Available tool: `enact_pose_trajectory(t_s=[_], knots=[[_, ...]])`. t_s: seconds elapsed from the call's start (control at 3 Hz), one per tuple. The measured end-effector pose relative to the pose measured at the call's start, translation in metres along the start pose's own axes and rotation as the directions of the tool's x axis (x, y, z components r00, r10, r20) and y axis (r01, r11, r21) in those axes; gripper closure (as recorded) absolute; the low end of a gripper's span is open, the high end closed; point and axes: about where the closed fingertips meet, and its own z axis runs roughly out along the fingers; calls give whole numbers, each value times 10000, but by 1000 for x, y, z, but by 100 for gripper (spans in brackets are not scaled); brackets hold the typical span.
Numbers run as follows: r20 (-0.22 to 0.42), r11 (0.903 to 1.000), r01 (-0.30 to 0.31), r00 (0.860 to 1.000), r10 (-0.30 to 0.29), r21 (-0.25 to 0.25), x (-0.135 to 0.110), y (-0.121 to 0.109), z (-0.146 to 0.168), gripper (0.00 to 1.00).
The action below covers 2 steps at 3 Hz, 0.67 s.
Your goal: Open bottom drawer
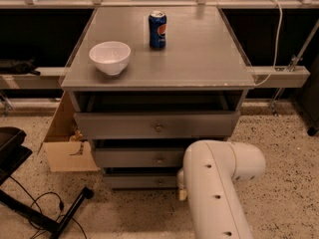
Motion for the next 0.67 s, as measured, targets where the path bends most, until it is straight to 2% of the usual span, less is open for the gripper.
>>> enact_pose_trajectory(t_s=[0.33,0.67], knots=[[-187,9994,-280,9994,276,-186,-1,8,5,40],[-219,9993,-344,9992,341,-120,5,7,-4,63]])
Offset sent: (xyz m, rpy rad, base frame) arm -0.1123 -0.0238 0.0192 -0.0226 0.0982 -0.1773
